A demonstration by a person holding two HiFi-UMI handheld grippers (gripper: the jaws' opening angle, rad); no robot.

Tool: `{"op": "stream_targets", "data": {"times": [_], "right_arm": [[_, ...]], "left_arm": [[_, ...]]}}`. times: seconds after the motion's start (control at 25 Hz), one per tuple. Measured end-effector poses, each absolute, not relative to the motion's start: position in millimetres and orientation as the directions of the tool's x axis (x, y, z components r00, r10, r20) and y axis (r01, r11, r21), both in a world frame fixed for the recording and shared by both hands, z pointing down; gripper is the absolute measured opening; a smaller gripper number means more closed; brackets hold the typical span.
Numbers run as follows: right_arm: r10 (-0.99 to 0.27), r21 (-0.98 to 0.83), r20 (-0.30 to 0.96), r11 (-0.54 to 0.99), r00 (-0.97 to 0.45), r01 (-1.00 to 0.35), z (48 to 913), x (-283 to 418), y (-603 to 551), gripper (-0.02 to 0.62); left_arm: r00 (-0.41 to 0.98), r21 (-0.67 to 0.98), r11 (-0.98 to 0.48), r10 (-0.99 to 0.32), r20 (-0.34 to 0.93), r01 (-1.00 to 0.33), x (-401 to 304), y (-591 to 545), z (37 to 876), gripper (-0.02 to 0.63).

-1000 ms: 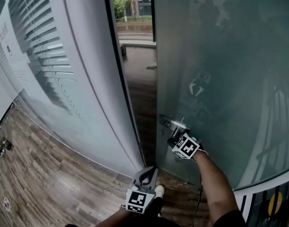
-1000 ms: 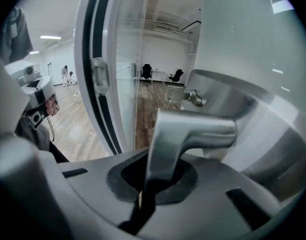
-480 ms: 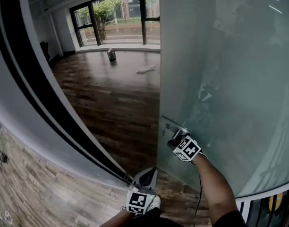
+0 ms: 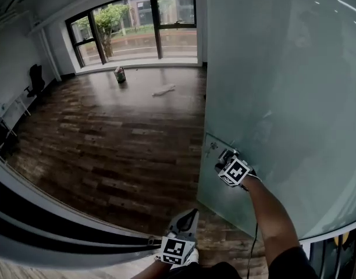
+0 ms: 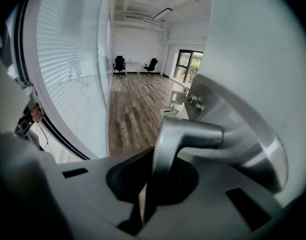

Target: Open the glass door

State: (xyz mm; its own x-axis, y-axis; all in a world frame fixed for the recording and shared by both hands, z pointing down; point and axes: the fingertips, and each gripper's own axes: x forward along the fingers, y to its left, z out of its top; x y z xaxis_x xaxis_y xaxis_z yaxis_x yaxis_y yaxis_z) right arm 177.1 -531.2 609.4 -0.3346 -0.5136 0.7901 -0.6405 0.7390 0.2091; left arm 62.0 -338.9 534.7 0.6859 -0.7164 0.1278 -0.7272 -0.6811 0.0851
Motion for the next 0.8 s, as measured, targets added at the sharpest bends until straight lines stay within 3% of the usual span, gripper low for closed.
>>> {"op": "stream_targets", "data": {"times": [0.12,0.24,0.36,0.6,0.8], "right_arm": [[-0.496,0.254,0.835,0.731,-0.238,-0.633,612,213,-550,0.025],[-0.447,0.232,0.874,0.726,-0.189,-0.648,605,236,-559,0.131],[-0.445,0.226,0.881,0.695,-0.161,-0.683,601,254,-578,0.155],[-0.558,0.259,0.821,0.549,-0.118,-0.795,605,332,-605,0.17],[-0.747,0.308,0.66,0.37,-0.084,-0.876,573,420,-601,0.188]], "left_arm": [[0.712,0.079,-0.709,-0.691,0.123,-0.701,80,-339,531,0.003],[0.721,0.077,-0.718,-0.682,0.126,-0.692,83,-334,530,0.003],[0.714,0.084,-0.71,-0.687,0.136,-0.699,79,-335,537,0.003],[0.694,0.079,-0.693,-0.7,0.167,-0.717,98,-354,557,0.003],[0.69,0.075,-0.688,-0.704,0.17,-0.721,140,-358,548,0.003]]}}
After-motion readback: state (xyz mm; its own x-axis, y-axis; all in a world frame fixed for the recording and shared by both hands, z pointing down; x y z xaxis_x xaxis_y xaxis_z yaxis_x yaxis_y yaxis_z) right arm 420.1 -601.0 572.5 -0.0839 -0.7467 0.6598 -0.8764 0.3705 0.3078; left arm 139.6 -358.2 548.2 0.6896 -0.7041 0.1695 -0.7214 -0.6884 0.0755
